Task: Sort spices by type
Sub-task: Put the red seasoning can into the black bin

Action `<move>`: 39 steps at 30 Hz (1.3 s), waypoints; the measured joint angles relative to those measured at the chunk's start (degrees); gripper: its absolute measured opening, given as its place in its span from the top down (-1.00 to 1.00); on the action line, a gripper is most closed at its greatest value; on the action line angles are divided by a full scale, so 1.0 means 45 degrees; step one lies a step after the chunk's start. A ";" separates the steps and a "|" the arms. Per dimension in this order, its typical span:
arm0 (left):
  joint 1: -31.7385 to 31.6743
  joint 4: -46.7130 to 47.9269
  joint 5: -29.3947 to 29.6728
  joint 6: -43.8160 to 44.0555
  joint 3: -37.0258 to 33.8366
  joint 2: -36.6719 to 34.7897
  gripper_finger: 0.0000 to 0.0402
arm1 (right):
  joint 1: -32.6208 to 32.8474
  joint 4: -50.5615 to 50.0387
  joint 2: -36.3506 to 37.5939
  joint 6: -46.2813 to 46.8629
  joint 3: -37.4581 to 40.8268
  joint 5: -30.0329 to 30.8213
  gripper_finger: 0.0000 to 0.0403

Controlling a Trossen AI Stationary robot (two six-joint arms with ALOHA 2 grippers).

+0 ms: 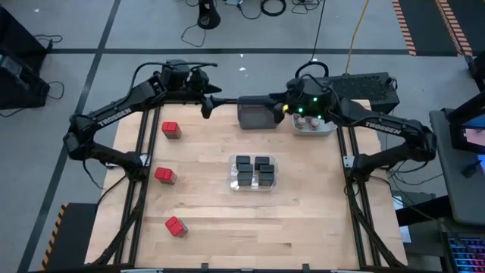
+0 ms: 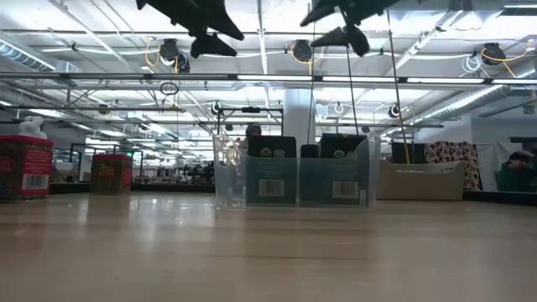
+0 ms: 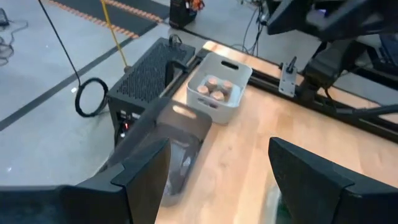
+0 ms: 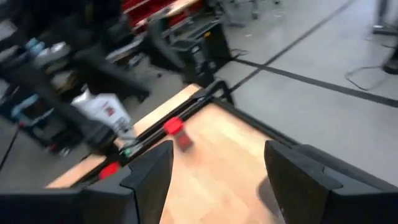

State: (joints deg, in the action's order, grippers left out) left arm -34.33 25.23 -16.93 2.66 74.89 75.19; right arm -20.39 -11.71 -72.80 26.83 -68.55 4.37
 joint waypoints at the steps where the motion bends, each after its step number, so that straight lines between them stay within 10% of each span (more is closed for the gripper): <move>1: 0.0005 0.0168 -0.0005 -0.0001 0.0000 -0.0121 -0.38 | 0.0265 -0.0020 -0.0127 -0.0191 -0.0135 -0.0011 -0.17; 39: 0.1642 1.1399 0.1342 0.1233 0.0010 -0.4258 -0.38 | 0.2616 0.5195 -0.5061 -0.3379 -0.2922 -0.1721 -0.17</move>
State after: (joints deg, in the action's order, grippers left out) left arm -26.94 76.52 -10.89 8.20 74.94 56.03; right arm -8.62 11.67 -95.58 11.62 -81.71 -3.38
